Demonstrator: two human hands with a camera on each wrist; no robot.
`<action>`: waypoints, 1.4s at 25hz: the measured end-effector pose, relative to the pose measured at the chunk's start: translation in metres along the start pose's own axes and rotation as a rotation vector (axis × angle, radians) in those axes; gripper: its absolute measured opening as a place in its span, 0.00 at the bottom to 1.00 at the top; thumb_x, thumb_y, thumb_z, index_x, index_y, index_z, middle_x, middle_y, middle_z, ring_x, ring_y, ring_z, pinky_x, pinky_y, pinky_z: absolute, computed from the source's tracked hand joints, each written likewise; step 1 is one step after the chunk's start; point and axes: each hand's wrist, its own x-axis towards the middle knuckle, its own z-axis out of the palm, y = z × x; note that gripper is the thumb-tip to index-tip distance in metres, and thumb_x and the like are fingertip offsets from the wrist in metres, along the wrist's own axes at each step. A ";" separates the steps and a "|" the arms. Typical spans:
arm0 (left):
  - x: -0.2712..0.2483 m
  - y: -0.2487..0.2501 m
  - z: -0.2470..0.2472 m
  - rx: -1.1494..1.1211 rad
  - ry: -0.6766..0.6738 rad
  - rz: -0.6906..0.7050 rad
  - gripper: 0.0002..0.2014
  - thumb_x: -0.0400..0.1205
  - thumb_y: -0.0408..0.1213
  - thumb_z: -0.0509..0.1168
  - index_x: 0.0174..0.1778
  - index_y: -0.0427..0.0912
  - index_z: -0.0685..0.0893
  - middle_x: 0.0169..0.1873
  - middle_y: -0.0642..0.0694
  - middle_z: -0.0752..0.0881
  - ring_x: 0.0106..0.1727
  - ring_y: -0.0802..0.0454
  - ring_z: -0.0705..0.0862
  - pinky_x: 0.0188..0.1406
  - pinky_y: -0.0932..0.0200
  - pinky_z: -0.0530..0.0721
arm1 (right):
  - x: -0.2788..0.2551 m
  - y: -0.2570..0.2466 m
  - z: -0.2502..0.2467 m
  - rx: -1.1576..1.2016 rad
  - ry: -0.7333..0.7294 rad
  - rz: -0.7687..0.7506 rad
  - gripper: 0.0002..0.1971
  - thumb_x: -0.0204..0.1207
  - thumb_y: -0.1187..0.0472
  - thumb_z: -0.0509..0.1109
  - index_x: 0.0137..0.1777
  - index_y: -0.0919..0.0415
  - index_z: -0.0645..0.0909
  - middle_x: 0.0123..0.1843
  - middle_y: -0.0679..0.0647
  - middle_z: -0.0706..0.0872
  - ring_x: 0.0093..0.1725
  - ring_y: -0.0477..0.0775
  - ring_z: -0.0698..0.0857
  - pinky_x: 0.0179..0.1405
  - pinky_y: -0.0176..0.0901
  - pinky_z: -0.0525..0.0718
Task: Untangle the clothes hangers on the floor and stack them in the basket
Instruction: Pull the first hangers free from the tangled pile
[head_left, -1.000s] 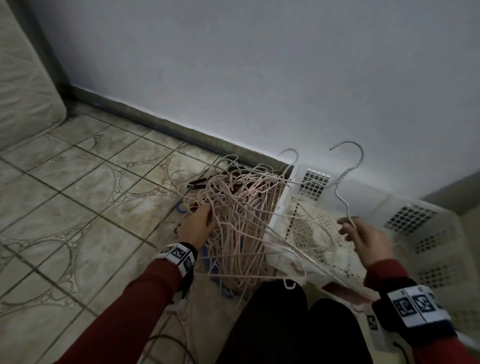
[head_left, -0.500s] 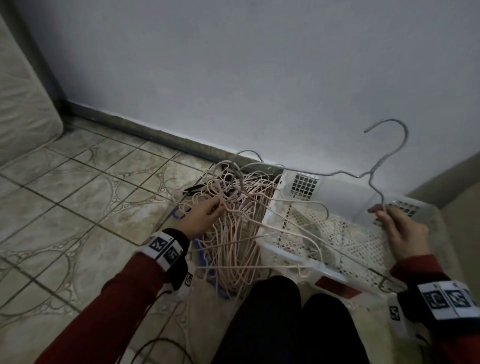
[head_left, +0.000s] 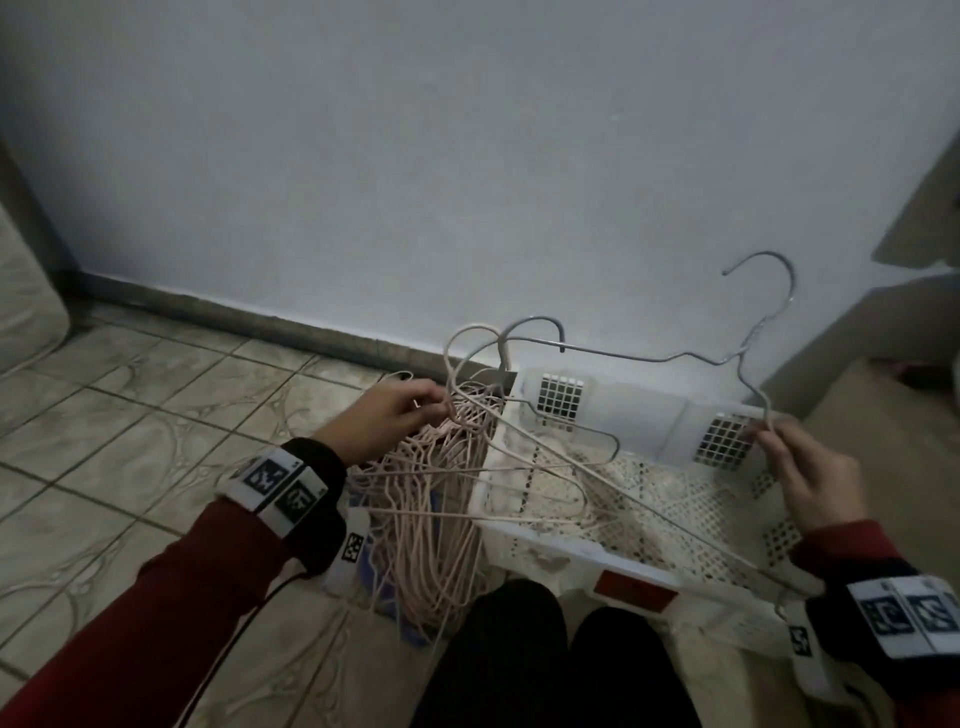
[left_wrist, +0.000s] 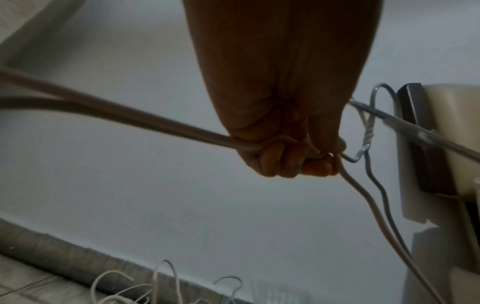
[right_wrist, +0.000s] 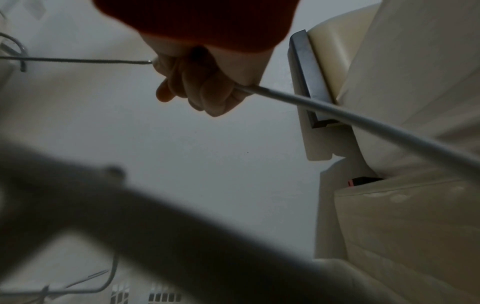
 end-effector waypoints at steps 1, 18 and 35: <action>0.002 0.003 0.001 0.024 0.018 0.011 0.04 0.78 0.43 0.63 0.42 0.50 0.82 0.37 0.48 0.86 0.41 0.47 0.84 0.43 0.58 0.78 | 0.001 0.003 0.000 0.005 -0.008 0.009 0.36 0.67 0.23 0.46 0.53 0.49 0.81 0.40 0.13 0.79 0.39 0.21 0.77 0.43 0.09 0.67; 0.007 0.019 0.004 -0.124 0.282 0.027 0.07 0.81 0.29 0.62 0.46 0.47 0.76 0.38 0.60 0.78 0.38 0.82 0.78 0.41 0.87 0.72 | -0.002 0.022 0.024 0.062 -0.203 0.077 0.19 0.82 0.59 0.58 0.33 0.39 0.82 0.18 0.50 0.72 0.20 0.42 0.71 0.20 0.24 0.66; -0.016 0.013 -0.011 0.070 0.332 0.251 0.14 0.74 0.45 0.64 0.49 0.39 0.81 0.37 0.67 0.78 0.42 0.82 0.76 0.43 0.86 0.71 | 0.025 0.002 0.012 -0.030 -0.164 0.074 0.22 0.68 0.32 0.54 0.31 0.44 0.81 0.37 0.81 0.82 0.28 0.55 0.77 0.26 0.24 0.73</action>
